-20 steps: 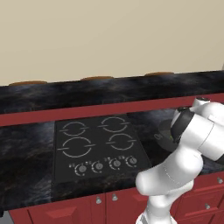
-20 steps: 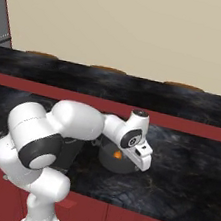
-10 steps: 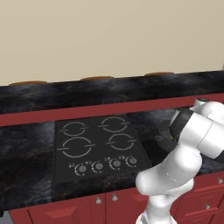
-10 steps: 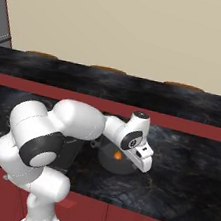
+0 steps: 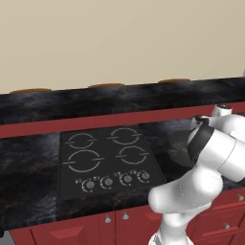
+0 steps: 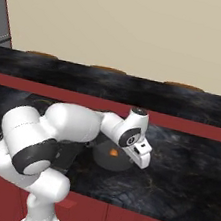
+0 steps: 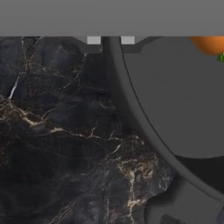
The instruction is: Turn on the sink faucet. Then move the carrot from the counter to the sink. Turn off the sink. Move the vegetable from the sink to the pot next to the stove. Finally move the pot to the front right burner.
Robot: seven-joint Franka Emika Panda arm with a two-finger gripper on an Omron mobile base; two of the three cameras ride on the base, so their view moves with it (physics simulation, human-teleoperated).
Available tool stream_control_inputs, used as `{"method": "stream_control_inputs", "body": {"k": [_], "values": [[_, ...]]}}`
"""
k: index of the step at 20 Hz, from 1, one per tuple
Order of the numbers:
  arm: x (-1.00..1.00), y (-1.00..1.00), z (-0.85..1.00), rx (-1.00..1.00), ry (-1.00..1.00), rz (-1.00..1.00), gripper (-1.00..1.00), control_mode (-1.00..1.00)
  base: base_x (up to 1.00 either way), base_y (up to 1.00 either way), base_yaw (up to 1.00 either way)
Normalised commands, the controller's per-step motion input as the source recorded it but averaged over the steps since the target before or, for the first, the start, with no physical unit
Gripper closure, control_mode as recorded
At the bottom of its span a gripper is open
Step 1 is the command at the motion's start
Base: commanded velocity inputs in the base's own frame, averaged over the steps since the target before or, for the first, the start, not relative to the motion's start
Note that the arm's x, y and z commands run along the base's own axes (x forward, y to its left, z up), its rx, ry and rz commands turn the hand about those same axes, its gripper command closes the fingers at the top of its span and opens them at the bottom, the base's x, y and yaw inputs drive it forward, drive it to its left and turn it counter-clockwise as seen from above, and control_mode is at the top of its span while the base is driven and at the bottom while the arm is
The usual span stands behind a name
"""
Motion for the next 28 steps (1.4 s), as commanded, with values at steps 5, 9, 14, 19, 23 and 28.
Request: {"method": "stream_control_inputs", "body": {"k": [5,9,14,19,23,28], "values": [[0.03,0.39,0.26,-0.01,-0.05,0.01,1.00,-1.00,0.00,0.00,0.00],[0.03,0.22,0.00,0.00,0.00,0.00,1.00,-1.00,0.00,0.00,0.00],[0.00,0.00,0.05,0.00,-0.01,0.00,1.00,-1.00,0.00,0.00,0.00],[0.00,0.00,0.43,0.00,-0.09,0.02,1.00,-1.00,0.00,0.00,0.00],[0.01,0.12,0.49,0.00,-0.06,0.03,1.00,-1.00,0.00,0.00,0.00],[0.05,0.09,0.37,0.00,-0.03,0.04,1.00,-1.00,0.00,0.00,0.00]]}}
